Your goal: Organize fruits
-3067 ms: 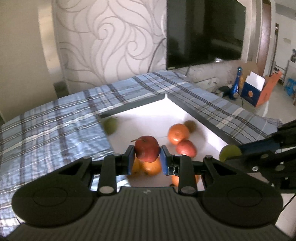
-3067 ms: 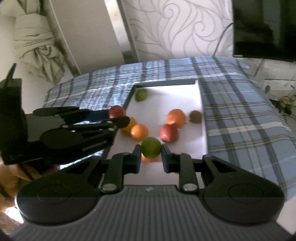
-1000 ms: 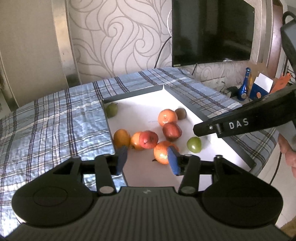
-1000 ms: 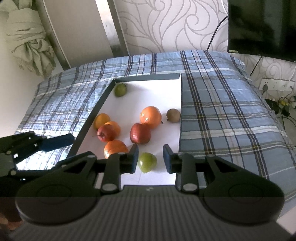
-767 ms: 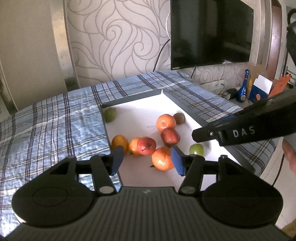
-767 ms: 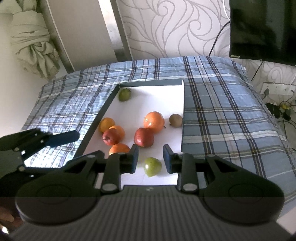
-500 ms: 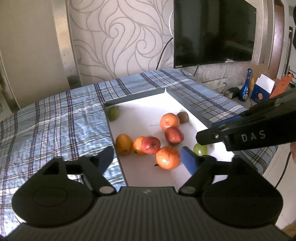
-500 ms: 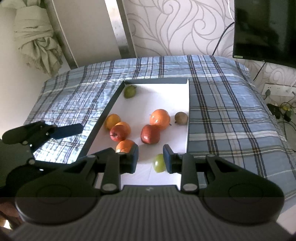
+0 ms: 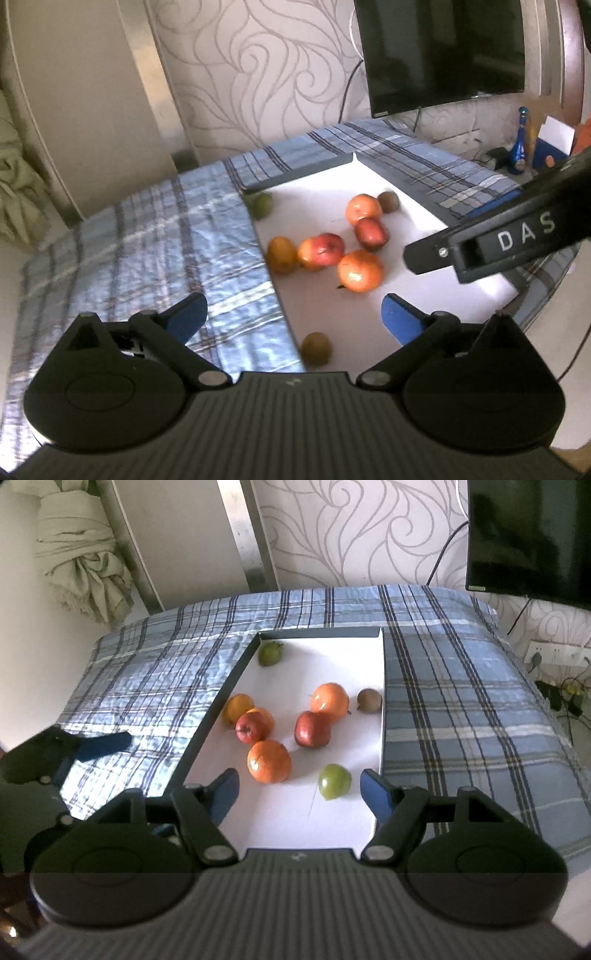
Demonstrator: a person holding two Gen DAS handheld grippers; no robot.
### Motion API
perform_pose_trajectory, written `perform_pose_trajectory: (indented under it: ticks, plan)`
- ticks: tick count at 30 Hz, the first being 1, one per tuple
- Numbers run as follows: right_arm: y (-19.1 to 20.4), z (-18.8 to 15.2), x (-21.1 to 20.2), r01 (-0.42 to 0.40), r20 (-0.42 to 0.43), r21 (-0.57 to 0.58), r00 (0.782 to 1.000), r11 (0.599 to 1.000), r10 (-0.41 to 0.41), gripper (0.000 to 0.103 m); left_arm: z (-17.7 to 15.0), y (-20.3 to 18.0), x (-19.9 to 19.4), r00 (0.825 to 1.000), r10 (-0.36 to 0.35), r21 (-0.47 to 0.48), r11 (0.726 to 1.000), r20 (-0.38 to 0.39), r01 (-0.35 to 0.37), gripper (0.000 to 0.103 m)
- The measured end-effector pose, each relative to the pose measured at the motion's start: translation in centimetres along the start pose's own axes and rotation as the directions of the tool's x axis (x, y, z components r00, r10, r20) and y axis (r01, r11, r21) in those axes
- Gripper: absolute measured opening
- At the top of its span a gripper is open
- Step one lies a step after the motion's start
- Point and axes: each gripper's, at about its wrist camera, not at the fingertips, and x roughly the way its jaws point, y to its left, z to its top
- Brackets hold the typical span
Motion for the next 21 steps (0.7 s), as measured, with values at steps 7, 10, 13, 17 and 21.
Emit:
perform_pose_trajectory:
  ticks: [7, 10, 13, 17, 21]
  plan:
    - [1.0, 0.2, -1.4, 0.028, 0.032, 0.041, 0.999, 0.999, -0.03, 0.074, 1.1, 2.5, -1.5, 0.996, 0.009, -0.003, 1.0, 0.092, -0.009, 0.102]
    - [1.9, 0.8, -2.5, 0.065, 0.031, 0.039, 0.997, 0.997, -0.066, 0.074, 2.2, 4.4, -1.6, 0.996, -0.035, -0.063, 0.997, 0.087, 0.041, 0.102]
    - [2.9, 1.1, -3.9, 0.103, 0.018, 0.04, 0.994, 0.994, -0.103, 0.074, 2.5, 6.2, -2.0, 0.995, -0.039, -0.105, 0.993, 0.094, 0.049, 0.102]
    - [4.3, 0.8, -5.5, 0.147, 0.011, 0.061, 0.989, 0.987, -0.148, 0.077, 2.0, 7.6, -3.5, 0.991, -0.029, -0.066, 0.997, 0.129, 0.038, 0.102]
    - [6.1, -0.4, -6.1, 0.195, -0.024, 0.079, 0.981, 0.978, -0.194, 0.078, 1.6, 8.7, -4.7, 0.985, -0.077, -0.052, 0.995, 0.156, 0.086, 0.102]
